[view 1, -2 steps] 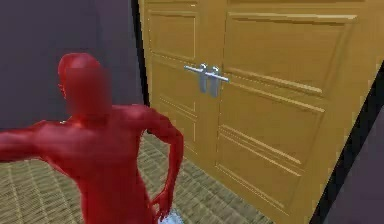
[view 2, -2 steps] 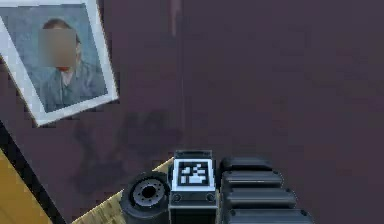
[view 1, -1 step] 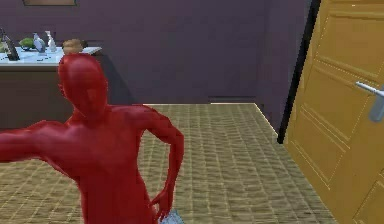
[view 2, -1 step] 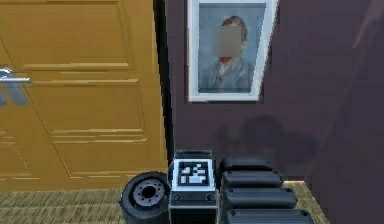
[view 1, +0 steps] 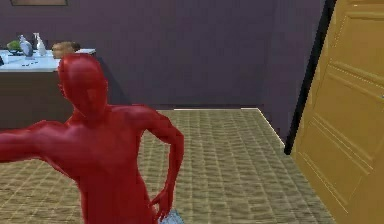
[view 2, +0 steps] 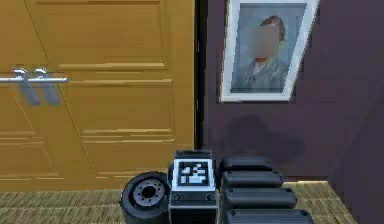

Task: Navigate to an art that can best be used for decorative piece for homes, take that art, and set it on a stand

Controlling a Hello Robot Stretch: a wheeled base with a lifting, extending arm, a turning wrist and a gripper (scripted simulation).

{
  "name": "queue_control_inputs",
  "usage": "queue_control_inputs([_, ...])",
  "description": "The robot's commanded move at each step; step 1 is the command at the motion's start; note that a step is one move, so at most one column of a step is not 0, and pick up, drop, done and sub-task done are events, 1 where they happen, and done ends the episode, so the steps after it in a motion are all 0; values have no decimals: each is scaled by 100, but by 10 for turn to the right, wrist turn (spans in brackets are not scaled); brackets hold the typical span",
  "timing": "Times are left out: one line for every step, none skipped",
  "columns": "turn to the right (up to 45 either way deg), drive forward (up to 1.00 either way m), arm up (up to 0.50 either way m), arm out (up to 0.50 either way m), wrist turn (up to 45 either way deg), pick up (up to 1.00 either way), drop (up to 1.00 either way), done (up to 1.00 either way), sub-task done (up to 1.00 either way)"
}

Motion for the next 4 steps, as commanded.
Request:
queue_control_inputs([-450,0,0,0,0,0,0,0,0])
queue_control_inputs([-390,0,0,0,0,0,0,0,0])
queue_control_inputs([0,100,0,0,0,0,0,0,0])
queue_control_inputs([0,100,0,0,0,0,0,0,0])
